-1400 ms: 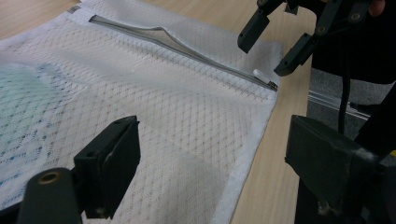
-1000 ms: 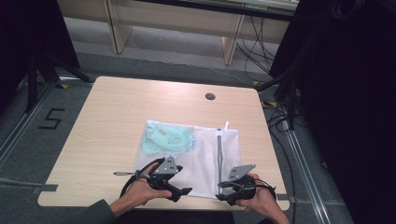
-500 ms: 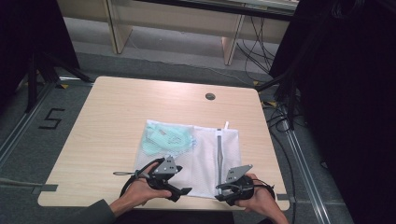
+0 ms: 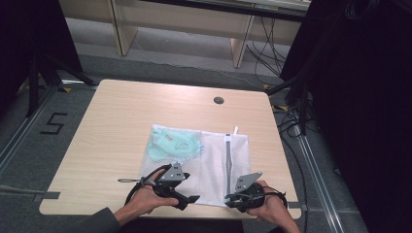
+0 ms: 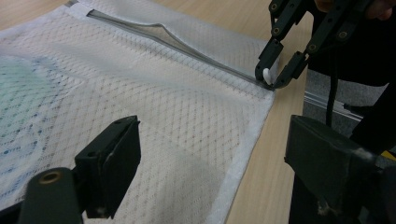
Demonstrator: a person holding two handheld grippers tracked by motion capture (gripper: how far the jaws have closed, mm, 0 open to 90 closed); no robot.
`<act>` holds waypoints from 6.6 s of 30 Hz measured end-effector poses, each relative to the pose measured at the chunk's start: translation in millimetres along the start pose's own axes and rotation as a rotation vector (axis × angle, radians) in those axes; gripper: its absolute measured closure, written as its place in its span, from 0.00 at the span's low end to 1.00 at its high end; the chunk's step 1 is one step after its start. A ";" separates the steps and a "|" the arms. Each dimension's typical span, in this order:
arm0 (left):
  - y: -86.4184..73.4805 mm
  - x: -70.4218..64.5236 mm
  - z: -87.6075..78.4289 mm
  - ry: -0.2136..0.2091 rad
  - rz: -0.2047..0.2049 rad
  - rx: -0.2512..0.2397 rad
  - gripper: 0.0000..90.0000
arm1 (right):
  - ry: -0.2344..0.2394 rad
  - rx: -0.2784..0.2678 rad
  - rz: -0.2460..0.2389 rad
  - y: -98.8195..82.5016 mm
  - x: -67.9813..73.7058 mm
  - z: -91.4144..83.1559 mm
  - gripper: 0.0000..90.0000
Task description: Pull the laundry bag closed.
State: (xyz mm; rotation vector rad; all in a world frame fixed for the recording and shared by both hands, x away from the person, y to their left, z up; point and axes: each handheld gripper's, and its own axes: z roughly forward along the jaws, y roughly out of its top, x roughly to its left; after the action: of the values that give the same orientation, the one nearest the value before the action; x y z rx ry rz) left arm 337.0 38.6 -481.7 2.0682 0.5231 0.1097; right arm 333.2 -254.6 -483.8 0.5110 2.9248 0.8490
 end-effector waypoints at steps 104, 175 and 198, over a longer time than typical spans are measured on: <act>15.3 -40.5 101.3 -0.101 0.304 0.101 0.99 | -0.008 -0.059 0.114 5.4 -17.8 -15.3 0.96; 20.8 -44.7 96.4 -0.117 0.348 0.148 0.99 | -0.002 -0.003 0.173 7.7 -30.8 -4.2 0.96; 21.2 -42.4 94.9 -0.125 0.311 0.138 0.99 | -0.037 -0.008 0.126 18.2 -48.9 1.4 0.96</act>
State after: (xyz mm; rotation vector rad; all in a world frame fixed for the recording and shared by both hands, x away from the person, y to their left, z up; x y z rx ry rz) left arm 332.3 -63.8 -508.9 2.2623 0.1328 0.1291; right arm 385.0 -255.5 -477.4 0.7087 2.8802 0.8538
